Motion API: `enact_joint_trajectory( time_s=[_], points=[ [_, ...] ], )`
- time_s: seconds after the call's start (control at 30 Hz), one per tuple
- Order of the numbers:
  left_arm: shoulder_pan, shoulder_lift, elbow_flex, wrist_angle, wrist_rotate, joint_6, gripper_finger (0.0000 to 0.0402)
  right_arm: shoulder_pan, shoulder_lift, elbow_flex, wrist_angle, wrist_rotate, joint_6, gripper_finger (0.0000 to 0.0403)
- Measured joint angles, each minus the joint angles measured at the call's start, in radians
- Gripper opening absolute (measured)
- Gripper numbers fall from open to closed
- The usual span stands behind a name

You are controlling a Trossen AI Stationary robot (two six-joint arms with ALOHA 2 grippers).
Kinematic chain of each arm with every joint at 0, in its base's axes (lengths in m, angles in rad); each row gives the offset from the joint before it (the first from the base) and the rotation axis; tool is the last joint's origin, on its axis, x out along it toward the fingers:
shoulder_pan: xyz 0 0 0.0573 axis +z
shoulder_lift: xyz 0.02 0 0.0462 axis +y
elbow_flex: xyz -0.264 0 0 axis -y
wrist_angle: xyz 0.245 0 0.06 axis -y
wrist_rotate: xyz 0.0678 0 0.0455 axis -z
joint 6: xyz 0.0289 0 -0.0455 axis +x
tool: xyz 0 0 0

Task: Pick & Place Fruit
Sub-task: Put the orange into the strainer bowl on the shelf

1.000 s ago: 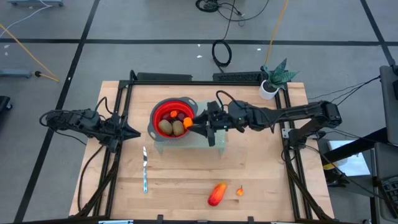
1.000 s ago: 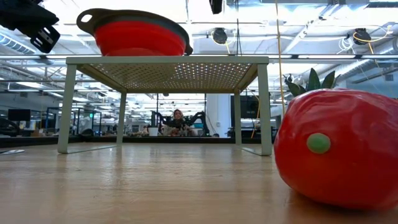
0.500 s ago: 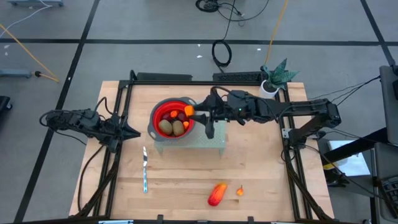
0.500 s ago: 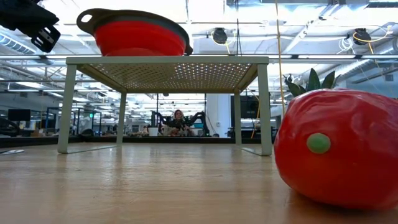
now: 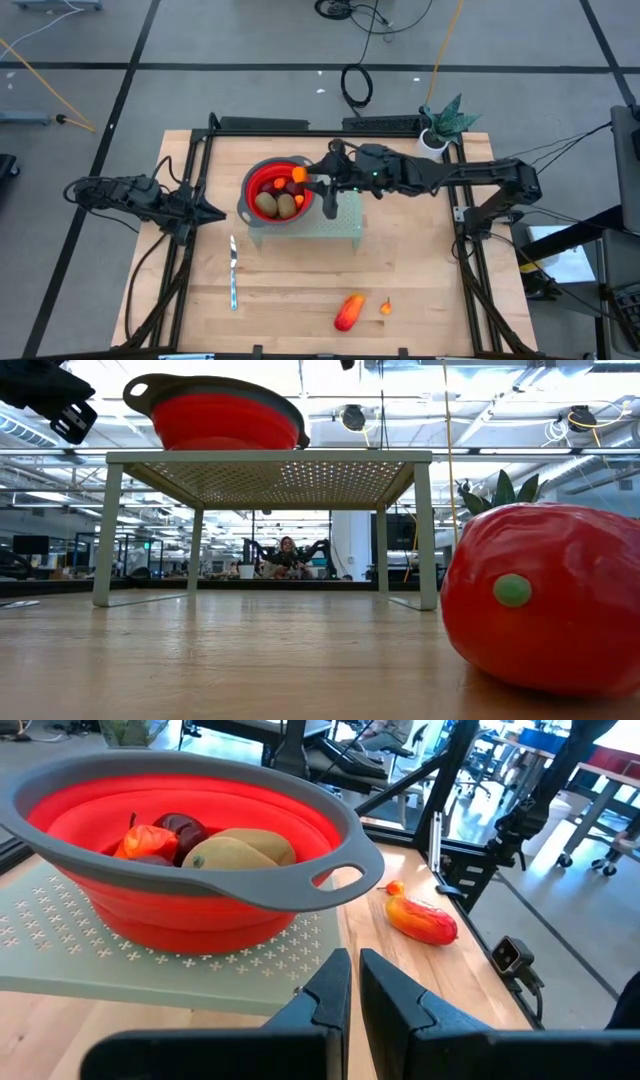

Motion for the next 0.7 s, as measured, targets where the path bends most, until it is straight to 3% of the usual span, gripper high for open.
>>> enact_joint_trajectory(
  time_s=[0.4,0.53,0.7],
  points=[
    [0.000,0.000,0.000,0.014,0.000,-0.041,0.0024,-0.013,0.086,0.000,0.010,-0.003,-0.052,0.0142],
    [0.000,0.001,0.000,0.107,-0.010,-0.105,0.0024,-0.012,0.085,0.000,0.014,-0.003,-0.051,0.0142],
    [0.000,0.031,0.000,0.308,-0.079,-0.069,0.0024,-0.012,0.085,0.000,0.016,-0.003,-0.051,0.0142]
  ],
)
